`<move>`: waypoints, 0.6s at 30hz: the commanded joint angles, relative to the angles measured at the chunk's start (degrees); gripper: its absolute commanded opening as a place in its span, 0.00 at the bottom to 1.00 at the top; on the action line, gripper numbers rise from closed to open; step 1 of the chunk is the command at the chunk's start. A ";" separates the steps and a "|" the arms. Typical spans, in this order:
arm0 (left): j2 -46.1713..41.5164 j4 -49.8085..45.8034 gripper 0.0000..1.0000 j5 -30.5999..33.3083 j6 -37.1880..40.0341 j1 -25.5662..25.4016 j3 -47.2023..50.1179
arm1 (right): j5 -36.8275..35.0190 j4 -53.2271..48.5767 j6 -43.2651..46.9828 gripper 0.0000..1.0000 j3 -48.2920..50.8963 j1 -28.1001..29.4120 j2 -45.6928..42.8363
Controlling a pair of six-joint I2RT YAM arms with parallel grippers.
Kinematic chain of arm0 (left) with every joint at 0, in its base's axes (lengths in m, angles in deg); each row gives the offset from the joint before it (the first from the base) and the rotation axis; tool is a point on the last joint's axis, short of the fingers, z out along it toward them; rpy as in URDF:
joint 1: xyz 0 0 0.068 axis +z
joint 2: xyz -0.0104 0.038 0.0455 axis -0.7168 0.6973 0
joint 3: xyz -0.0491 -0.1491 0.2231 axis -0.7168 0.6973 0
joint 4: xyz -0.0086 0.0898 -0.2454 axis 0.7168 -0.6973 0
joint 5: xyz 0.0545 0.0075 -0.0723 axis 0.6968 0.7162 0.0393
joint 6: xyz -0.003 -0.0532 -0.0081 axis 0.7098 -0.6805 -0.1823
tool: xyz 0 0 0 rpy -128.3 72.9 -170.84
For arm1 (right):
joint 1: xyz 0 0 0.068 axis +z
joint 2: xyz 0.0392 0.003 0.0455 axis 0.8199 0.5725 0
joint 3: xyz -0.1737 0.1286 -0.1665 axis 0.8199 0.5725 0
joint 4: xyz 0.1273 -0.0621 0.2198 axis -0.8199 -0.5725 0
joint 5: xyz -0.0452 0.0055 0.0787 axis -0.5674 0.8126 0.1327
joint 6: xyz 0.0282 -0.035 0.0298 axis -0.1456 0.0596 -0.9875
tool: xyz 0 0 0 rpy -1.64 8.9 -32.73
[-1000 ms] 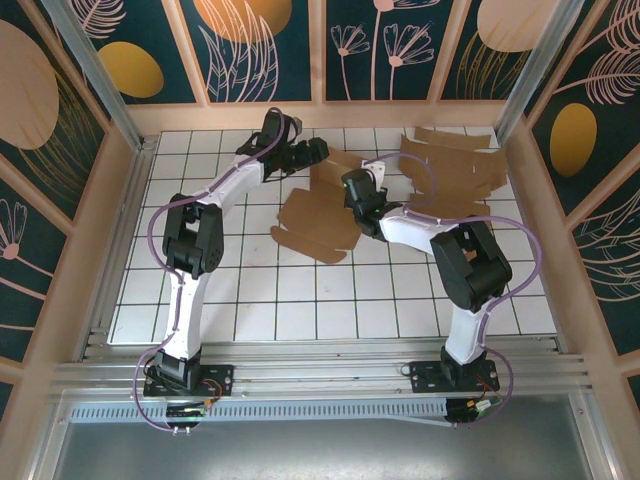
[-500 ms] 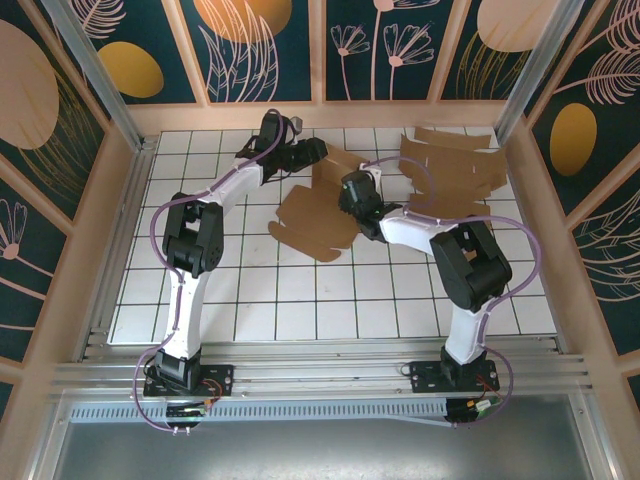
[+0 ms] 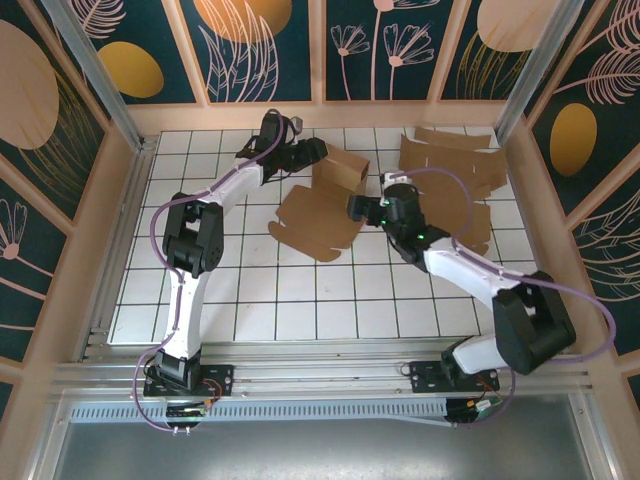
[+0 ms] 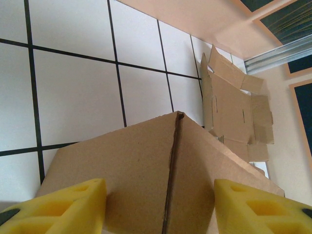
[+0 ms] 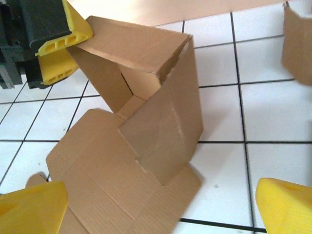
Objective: Fold the paper box
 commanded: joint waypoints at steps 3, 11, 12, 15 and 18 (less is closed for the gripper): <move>0.03 -3.96 0.56 0.12 -0.17 -0.49 1.04 | 8.53 2.92 14.38 0.91 1.25 -5.82 2.32; -0.42 -3.52 0.56 0.03 -0.73 -0.44 1.39 | 7.95 4.90 18.15 0.82 -6.02 -5.98 15.26; -0.42 -3.67 0.56 -0.03 -0.59 -0.48 1.36 | 7.70 5.46 17.66 0.82 -7.11 -6.05 16.55; -0.50 -4.26 0.56 -0.33 -0.11 -0.44 1.41 | 7.54 7.51 16.23 0.79 -10.08 -5.94 20.11; -0.61 -4.57 0.56 -0.23 0.07 -0.44 1.38 | 8.11 9.36 15.15 0.77 -12.34 -5.87 22.84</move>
